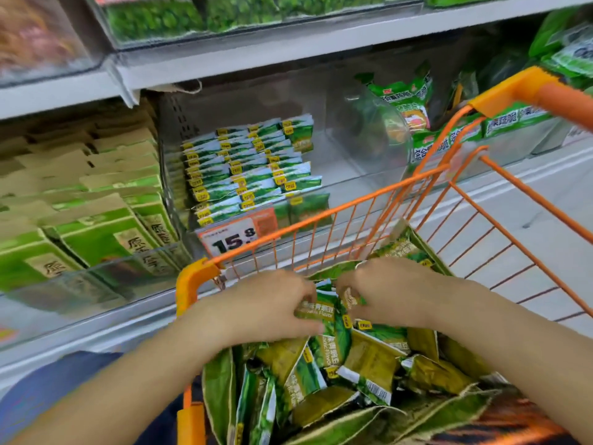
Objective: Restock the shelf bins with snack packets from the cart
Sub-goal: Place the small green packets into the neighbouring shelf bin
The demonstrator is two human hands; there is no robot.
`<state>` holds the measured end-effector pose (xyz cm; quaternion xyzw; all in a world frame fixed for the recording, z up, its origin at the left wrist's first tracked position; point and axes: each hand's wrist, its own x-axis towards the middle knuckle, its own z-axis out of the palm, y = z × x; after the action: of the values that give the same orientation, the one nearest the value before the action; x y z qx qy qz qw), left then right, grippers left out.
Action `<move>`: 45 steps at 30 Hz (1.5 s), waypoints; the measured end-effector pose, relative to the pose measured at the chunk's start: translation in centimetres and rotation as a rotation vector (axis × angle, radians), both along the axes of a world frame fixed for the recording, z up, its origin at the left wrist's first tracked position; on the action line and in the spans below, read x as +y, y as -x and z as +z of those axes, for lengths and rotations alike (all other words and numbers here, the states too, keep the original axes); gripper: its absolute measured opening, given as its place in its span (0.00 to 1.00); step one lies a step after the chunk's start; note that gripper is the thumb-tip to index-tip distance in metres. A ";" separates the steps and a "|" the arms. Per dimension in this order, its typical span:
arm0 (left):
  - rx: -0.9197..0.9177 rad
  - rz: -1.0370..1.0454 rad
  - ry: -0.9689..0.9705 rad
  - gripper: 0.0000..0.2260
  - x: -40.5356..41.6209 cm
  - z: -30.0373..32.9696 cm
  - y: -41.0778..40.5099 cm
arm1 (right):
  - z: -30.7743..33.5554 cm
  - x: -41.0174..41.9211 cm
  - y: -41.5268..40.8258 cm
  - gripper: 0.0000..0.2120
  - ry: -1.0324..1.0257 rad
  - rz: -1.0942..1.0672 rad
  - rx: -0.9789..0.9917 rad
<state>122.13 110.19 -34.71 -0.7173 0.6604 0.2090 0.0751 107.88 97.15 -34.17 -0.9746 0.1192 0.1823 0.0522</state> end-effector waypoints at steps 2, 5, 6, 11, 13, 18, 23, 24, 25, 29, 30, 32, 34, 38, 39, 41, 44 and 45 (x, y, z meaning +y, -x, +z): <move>-0.109 -0.050 -0.137 0.29 0.4 -1.0 1.1 | -0.1 -0.4 0.0 0.20 -0.016 -0.045 -0.018; -0.120 -0.126 -0.191 0.22 0.8 -1.5 1.8 | 0.7 -0.9 0.1 0.20 -0.077 -0.103 -0.057; -0.064 -0.125 -0.191 0.16 0.9 -1.4 1.5 | 0.9 -0.9 0.2 0.19 -0.102 -0.120 -0.064; 0.463 0.085 0.027 0.10 0.9 1.1 -0.3 | 1.7 -0.9 0.4 0.24 -0.422 -0.232 -0.117; 0.703 0.193 0.119 0.13 0.9 2.0 -0.2 | 2.6 -0.4 0.5 0.25 -0.793 -0.402 -0.168; 0.928 0.214 0.259 0.15 1.3 1.8 0.0 | 3.7 0.3 0.9 0.17 -1.026 -0.457 -0.147; 1.090 0.475 0.585 0.20 1.3 2.5 -0.6 | 3.5 -0.1 0.2 0.17 -1.156 -0.566 -0.456; 1.158 0.555 0.614 0.17 1.1 2.9 -0.7 | 3.6 -0.2 0.0 0.16 -1.244 -0.597 -0.560; 1.199 0.614 0.609 0.14 0.8 3.5 -0.6 | 3.7 -0.1 -0.4 0.16 -1.324 -0.629 -0.661; 1.223 0.691 0.649 0.09 -0.8 4.6 -0.9 | 4.8 0.0 -2.8 0.06 -1.322 -0.729 -0.913; 1.221 0.718 0.686 0.07 -1.6 5.0 -1.3 | 4.8 -0.3 -3.2 0.03 -1.178 -0.728 -0.985; 1.120 0.745 0.783 0.07 -3.7 5.7 -2.8 | 4.4 -1.7 -3.0 0.09 -0.632 -0.653 -1.022; 0.916 0.711 0.885 0.04 -6.6 5.9 -5.0 | 3.3 -3.0 -2.3 0.18 -0.233 -0.517 -0.860; 0.447 0.648 0.955 0.05 -13.8 4.5 -9.3 | 0.2 -3.0 -1.9 0.34 0.025 -0.379 -0.527; 0.350 0.646 0.932 0.07 -15.5 4.0 -10.2 | -0.3 -2.9 -1.9 0.35 0.068 -0.358 -0.530; 0.203 0.677 0.847 0.10 -18.5 3.5 -11.5 | -0.4 -2.7 -1.9 0.30 0.052 -0.369 -0.527; 0.021 0.713 0.733 0.09 -21.2 2.6 -12.6 | -0.4 -2.8 -2.1 0.27 -0.024 -0.380 -0.538; -0.015 0.703 0.710 0.10 -21.8 2.4 -12.8 | -0.4 -2.8 -2.1 0.27 -0.028 -0.380 -0.545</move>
<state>134.95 88.43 -32.33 -0.8792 0.4085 -0.0213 -0.2442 109.97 94.39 -34.55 -0.9470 0.2782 -0.0964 0.1285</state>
